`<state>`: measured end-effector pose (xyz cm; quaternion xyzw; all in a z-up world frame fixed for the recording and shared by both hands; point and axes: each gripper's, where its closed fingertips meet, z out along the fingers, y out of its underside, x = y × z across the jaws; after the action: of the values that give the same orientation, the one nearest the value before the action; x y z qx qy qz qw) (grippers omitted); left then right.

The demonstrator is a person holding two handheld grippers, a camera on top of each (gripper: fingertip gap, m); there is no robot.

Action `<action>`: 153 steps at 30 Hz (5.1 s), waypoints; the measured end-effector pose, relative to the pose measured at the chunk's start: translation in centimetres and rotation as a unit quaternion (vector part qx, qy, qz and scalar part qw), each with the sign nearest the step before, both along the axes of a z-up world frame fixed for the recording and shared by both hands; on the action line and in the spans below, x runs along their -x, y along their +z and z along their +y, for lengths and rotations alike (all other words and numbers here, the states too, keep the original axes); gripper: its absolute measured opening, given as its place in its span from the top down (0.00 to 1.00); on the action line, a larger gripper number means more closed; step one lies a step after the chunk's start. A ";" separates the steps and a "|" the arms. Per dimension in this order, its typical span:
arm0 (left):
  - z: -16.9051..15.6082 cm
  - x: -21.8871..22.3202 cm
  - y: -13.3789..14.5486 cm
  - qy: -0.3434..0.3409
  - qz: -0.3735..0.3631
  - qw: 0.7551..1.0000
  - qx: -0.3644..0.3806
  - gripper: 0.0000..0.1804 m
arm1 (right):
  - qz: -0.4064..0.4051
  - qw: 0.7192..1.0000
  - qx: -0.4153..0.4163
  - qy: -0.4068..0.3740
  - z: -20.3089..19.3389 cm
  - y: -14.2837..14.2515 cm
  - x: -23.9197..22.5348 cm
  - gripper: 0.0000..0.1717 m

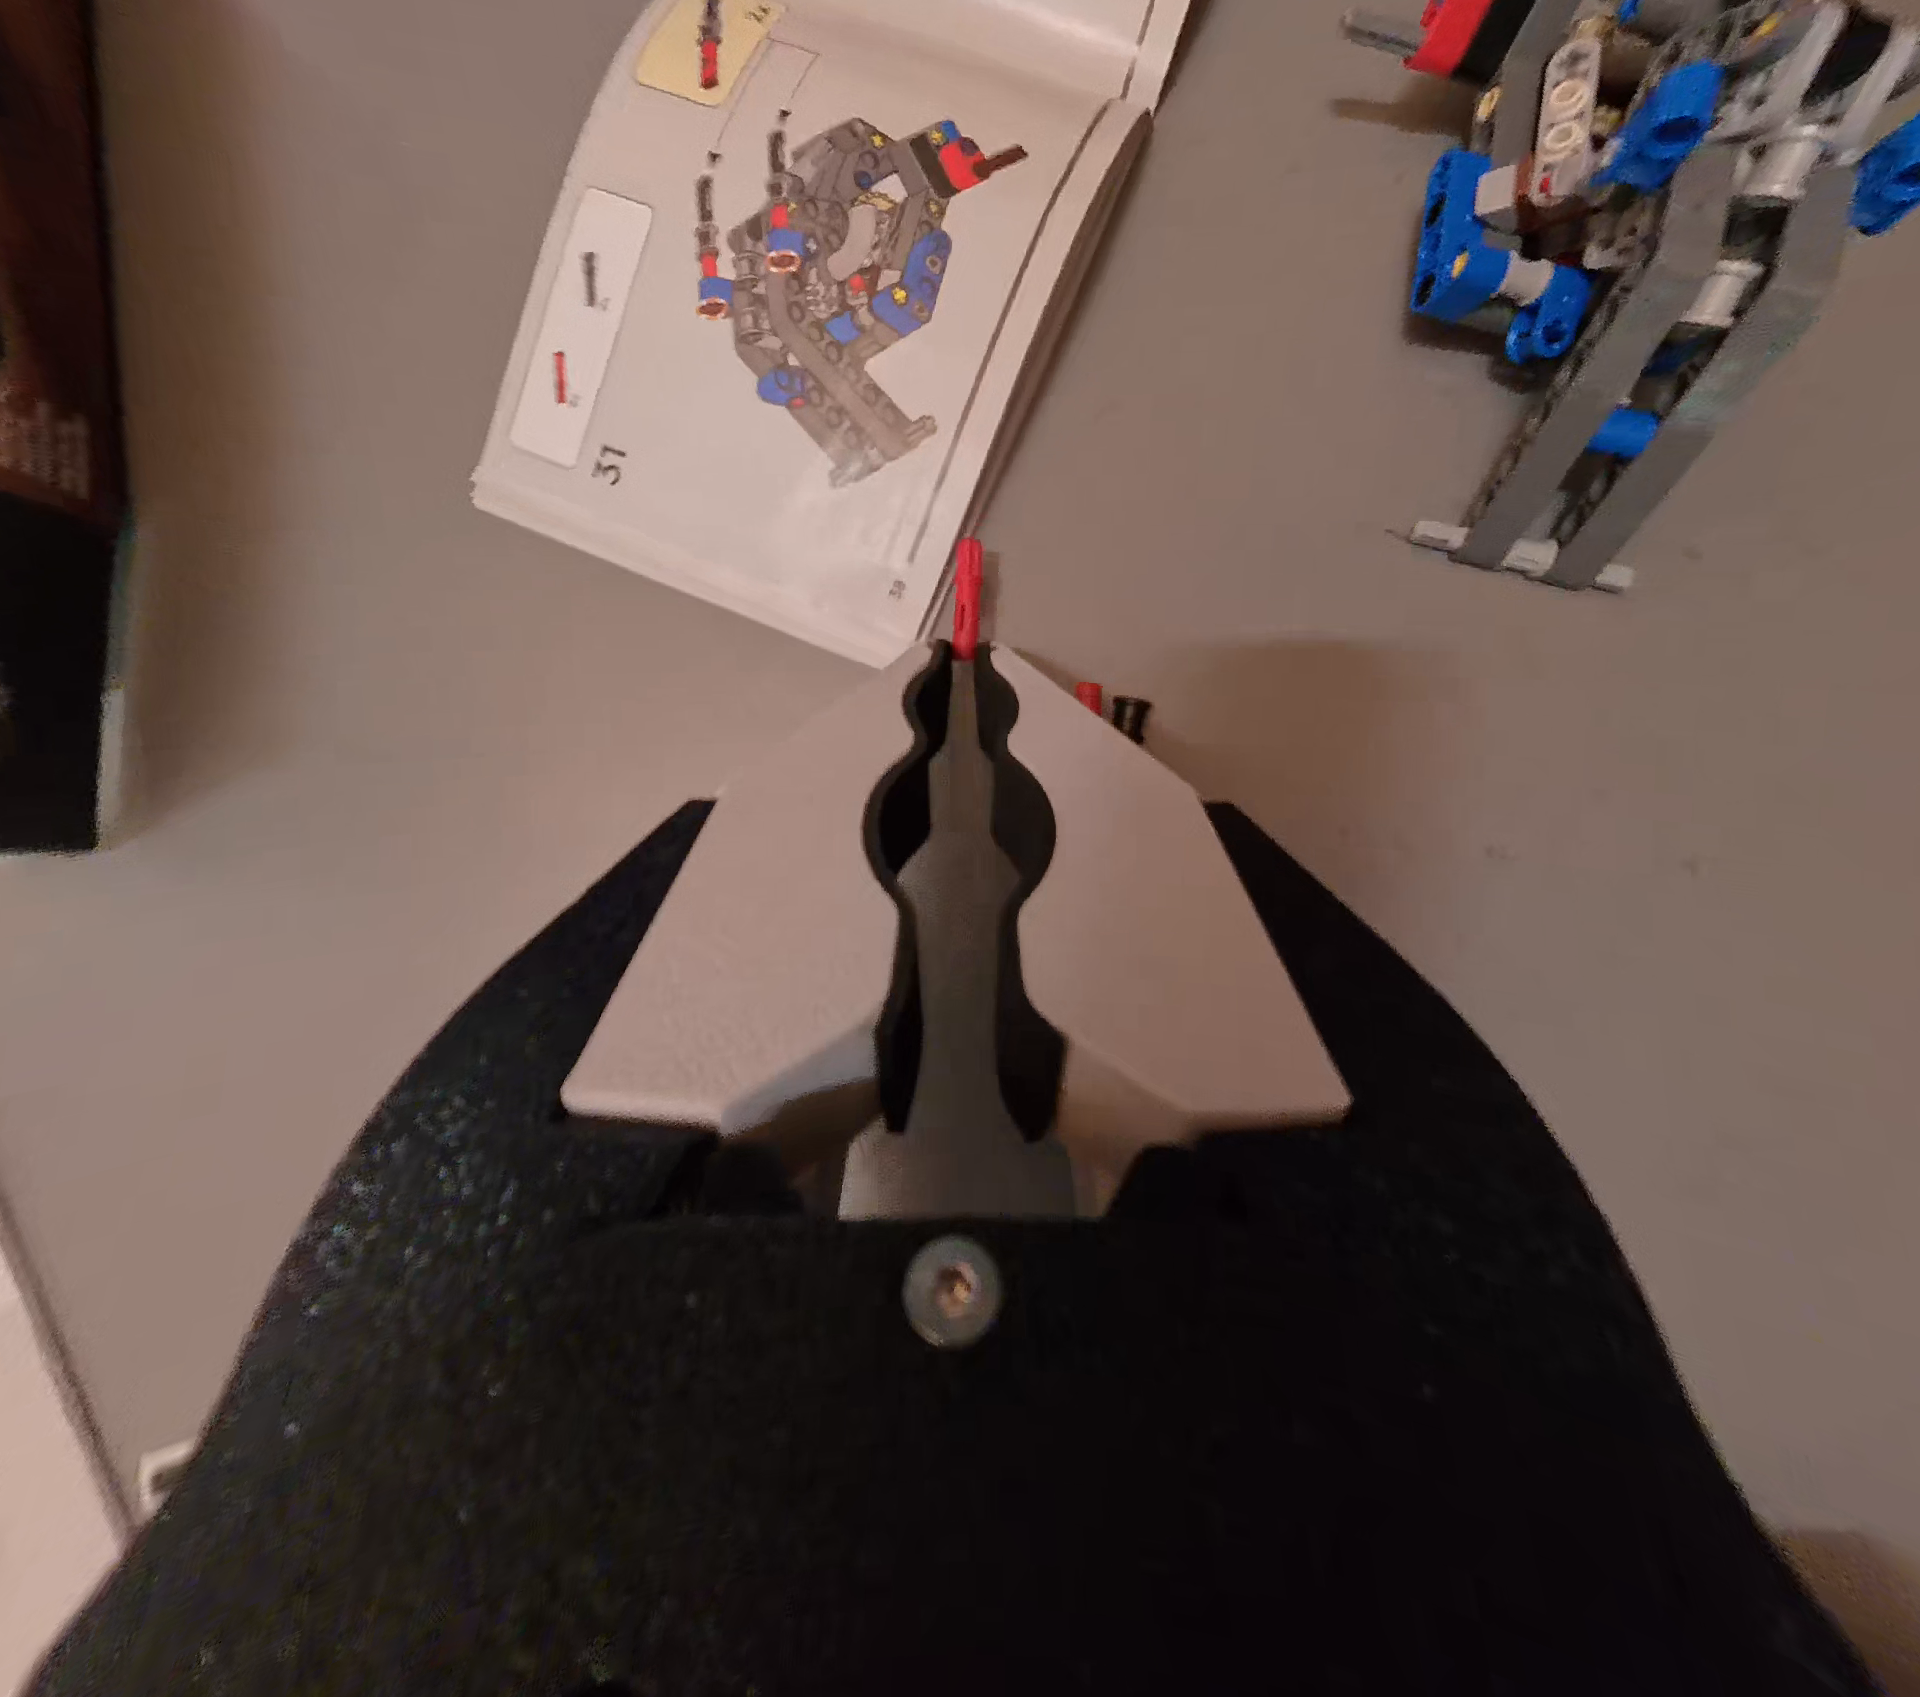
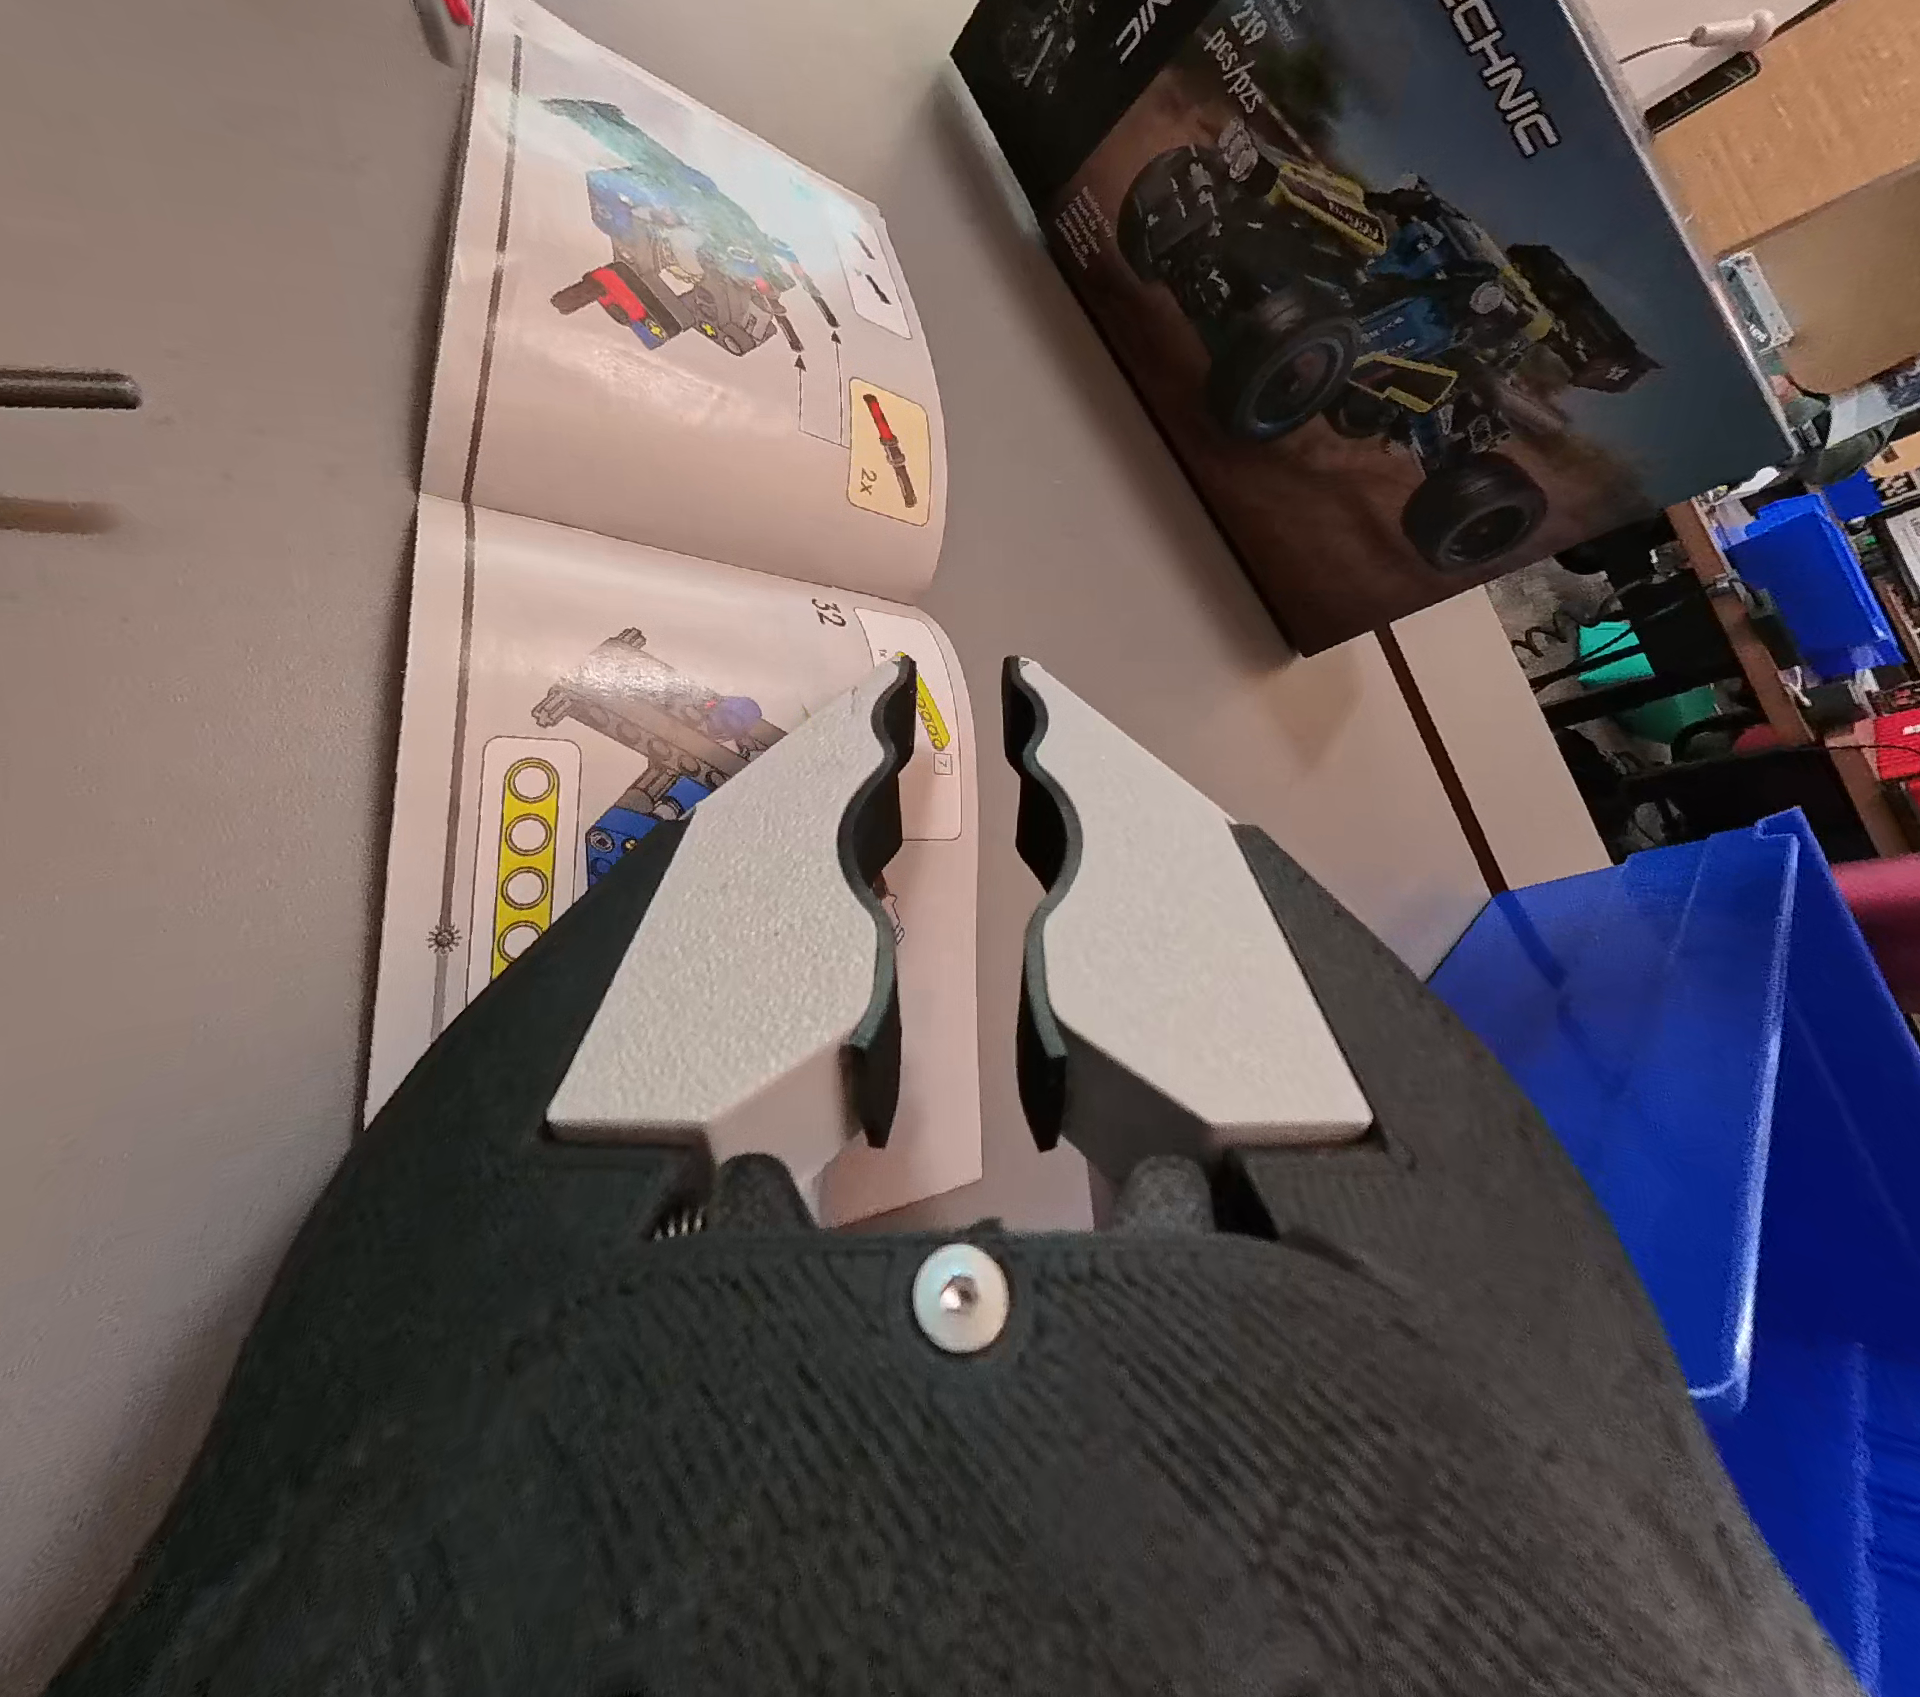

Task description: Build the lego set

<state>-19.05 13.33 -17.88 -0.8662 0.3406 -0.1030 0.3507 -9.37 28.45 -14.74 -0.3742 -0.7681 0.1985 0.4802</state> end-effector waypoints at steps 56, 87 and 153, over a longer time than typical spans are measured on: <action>-16.2 4.5 -0.7 0.157 -0.081 0.984 0.002 0.99 | -0.234 0.773 -0.301 0.507 -26.8 -2.4 13.8 0.81; -14.9 4.3 -0.7 0.153 0.009 0.988 -0.031 0.99 | -0.293 0.866 -0.082 0.396 -28.2 -3.7 13.6 0.99; -17.7 7.1 -0.7 0.179 -0.035 0.983 -0.011 0.99 | -0.127 0.965 0.029 0.228 -31.8 -2.5 15.6 0.99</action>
<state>-26.10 -4.32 -18.57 -0.9051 0.1690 -0.0651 0.3846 -24.94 -3.30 -17.22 -0.2248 -0.8817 0.2759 0.3097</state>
